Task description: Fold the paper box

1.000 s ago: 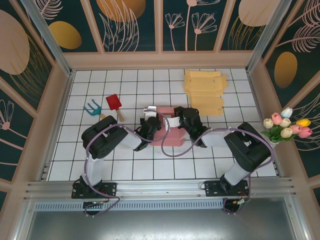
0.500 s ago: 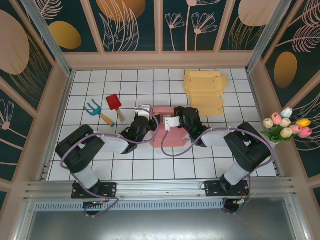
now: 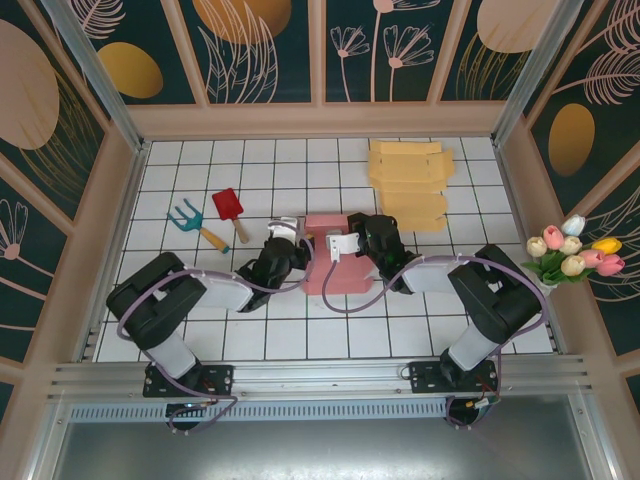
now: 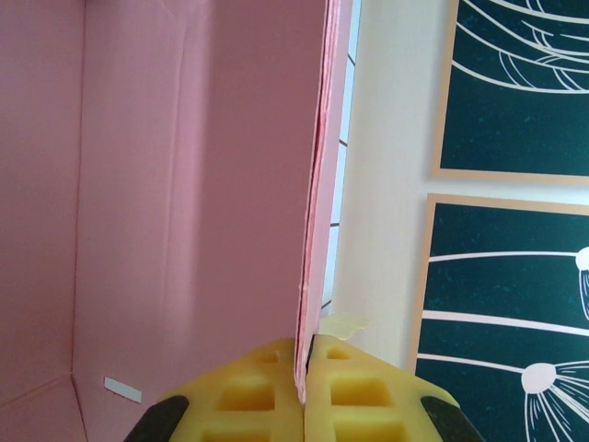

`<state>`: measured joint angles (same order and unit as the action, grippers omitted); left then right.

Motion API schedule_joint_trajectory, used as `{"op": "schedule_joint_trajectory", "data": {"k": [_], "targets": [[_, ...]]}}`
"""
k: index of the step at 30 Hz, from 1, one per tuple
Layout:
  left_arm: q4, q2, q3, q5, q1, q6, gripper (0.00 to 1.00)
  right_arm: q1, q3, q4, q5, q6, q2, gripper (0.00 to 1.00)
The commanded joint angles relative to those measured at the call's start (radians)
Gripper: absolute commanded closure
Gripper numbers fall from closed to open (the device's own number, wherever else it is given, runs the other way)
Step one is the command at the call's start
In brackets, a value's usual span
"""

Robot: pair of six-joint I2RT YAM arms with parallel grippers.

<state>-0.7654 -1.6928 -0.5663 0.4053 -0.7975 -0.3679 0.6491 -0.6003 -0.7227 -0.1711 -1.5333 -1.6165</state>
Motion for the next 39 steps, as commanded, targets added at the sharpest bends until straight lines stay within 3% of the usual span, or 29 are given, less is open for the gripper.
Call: {"op": "schedule_joint_trajectory", "data": {"k": [1, 7, 13, 16, 20, 24, 28, 32, 39], "targets": [[-0.040, -0.079, -0.045, 0.068, 0.006, 0.015, 0.42, 0.006, 0.025, 0.209, 0.014, 0.032, -0.022, 1.00], [-0.049, -0.183, -0.128, 0.158, 0.005, 0.039, 0.49, 0.009, 0.025, 0.209, 0.013, 0.030, -0.028, 1.00], [-0.079, -0.243, -0.186, 0.216, 0.005, 0.038, 0.63, 0.012, 0.029, 0.195, 0.012, 0.029, -0.036, 1.00], [-0.093, -0.253, -0.191, 0.231, 0.004, 0.028, 0.75, 0.015, 0.030, 0.172, 0.009, 0.034, -0.032, 1.00], [-0.114, -0.266, -0.188, 0.206, 0.005, 0.033, 1.00, 0.019, 0.021, 0.168, 0.009, 0.048, -0.018, 1.00], [-0.121, -0.281, -0.189, 0.200, 0.004, 0.036, 1.00, 0.033, 0.008, 0.176, 0.005, 0.061, -0.012, 0.99], [-0.119, -0.280, -0.182, 0.210, 0.004, 0.034, 1.00, 0.052, 0.004, 0.196, -0.024, 0.065, -0.005, 0.88], [-0.117, -0.264, -0.166, 0.222, 0.003, 0.032, 1.00, 0.066, -0.024, 0.306, 0.014, 0.091, 0.060, 0.71], [-0.123, -0.244, -0.140, 0.237, 0.004, 0.035, 1.00, 0.071, -0.098, 0.498, 0.097, 0.173, 0.179, 0.58]]}}
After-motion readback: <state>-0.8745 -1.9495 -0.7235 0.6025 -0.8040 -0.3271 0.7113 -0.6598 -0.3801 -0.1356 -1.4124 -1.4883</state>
